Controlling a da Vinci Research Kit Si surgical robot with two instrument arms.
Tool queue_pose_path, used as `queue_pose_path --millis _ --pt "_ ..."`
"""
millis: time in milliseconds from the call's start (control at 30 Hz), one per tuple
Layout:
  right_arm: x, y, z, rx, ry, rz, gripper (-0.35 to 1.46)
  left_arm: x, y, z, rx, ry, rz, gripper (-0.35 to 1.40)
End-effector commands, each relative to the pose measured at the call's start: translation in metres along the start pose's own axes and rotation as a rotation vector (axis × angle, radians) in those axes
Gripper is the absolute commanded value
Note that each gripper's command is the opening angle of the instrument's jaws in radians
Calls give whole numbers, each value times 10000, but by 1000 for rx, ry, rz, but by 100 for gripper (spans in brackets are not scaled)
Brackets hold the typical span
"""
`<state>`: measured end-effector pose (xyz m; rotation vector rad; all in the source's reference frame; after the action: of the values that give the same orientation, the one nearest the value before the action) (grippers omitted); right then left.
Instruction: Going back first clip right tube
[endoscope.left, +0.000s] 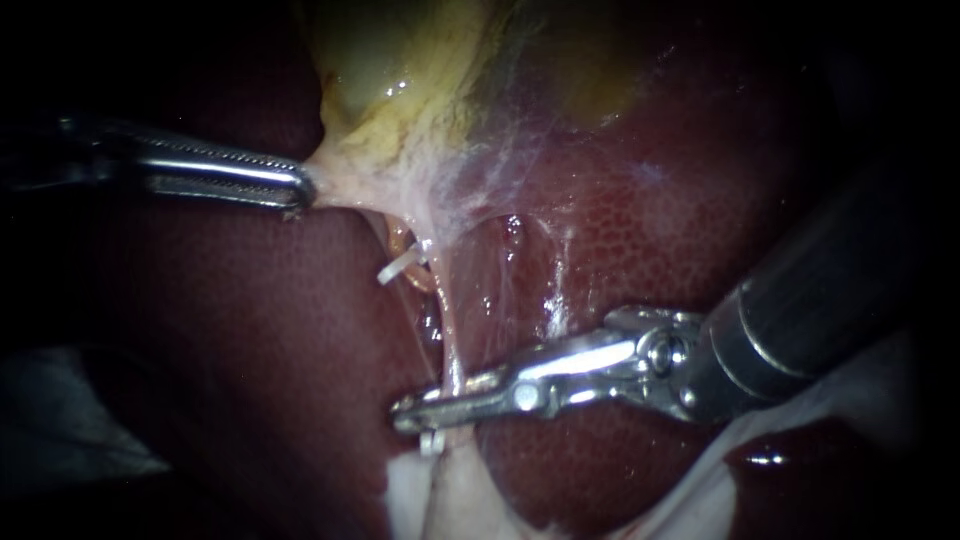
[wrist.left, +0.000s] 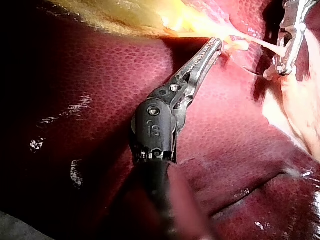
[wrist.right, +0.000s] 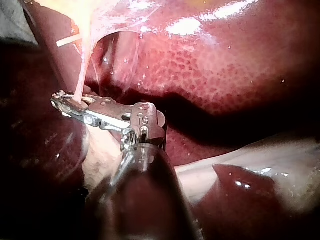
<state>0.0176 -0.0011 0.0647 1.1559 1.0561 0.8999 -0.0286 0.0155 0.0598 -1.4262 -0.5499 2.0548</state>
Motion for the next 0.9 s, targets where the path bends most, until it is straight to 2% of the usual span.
queue_pose_path --millis 33,133,200,233,400,500,733,900 --pt "1 1 2 -3 0 -4 -35 0 0 0 0 0 0 -35" --pt "1 8 8 -1 14 -53 13 0 0 0 0 0 0 -35" --pt "-2 16 13 -5 15 -69 34 0 0 0 0 0 0 -35" --pt "-4 20 15 -8 17 -71 37 0 0 0 0 0 0 -35" --pt "-18 48 17 -43 15 -103 44 0 0 -1 -1 0 0 -35" --pt "-18 59 13 -77 11 -117 46 0 0 -2 -1 0 1 -35" --pt "-15 64 2 -136 63 -139 46 0 0 -2 -1 0 1 -35" --pt "-14 60 -4 -147 54 -179 46 0 0 -3 -2 0 1 -35"
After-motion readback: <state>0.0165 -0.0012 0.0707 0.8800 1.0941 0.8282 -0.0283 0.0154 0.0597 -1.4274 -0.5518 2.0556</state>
